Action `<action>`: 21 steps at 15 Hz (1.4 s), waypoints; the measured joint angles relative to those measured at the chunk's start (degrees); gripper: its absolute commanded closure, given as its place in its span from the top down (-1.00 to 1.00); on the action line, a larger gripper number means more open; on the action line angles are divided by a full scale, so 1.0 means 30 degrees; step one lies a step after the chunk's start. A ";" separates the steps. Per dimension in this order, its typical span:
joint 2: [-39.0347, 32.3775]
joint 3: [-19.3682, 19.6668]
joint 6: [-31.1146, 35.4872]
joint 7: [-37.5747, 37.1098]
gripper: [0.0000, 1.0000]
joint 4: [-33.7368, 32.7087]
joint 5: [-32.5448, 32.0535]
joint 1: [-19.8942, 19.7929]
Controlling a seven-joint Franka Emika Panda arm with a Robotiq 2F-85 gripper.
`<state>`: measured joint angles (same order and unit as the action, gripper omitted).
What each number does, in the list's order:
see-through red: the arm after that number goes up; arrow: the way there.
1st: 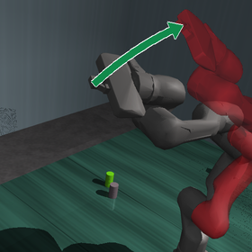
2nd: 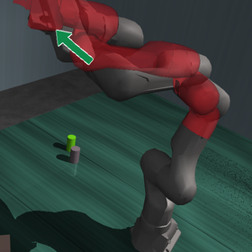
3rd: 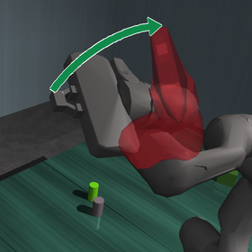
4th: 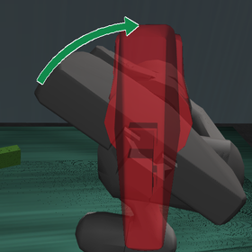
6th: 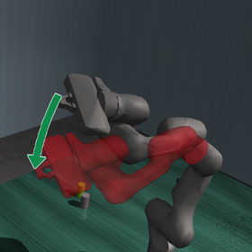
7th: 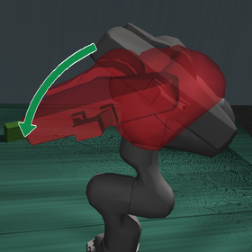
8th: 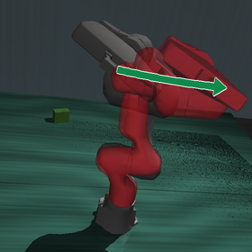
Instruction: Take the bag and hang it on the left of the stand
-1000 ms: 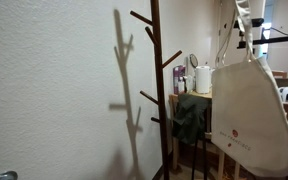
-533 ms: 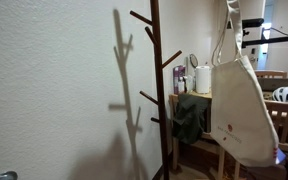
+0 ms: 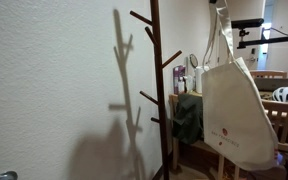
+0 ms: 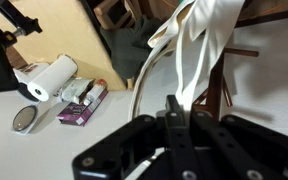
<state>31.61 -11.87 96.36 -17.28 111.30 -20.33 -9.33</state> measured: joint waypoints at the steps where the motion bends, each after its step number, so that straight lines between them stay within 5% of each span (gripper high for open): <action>1: -0.0737 -0.0048 0.0388 -0.0114 -0.94 -0.0449 -0.0360 0.0002; 7: -0.5491 -0.0327 0.2449 -0.1197 -0.89 -0.3668 -0.1867 0.0537; 12: -0.5753 -0.0199 0.2500 -0.1336 -0.94 -0.4061 -0.1882 0.0760; 17: -0.7444 0.0127 0.5574 -0.5713 -0.94 -0.4389 -0.1892 0.1484; 21: -0.8946 0.0514 0.6205 -0.6362 -0.89 -0.4965 -0.1897 0.2061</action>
<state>4.77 -10.33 114.97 -36.37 96.41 -26.02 -3.15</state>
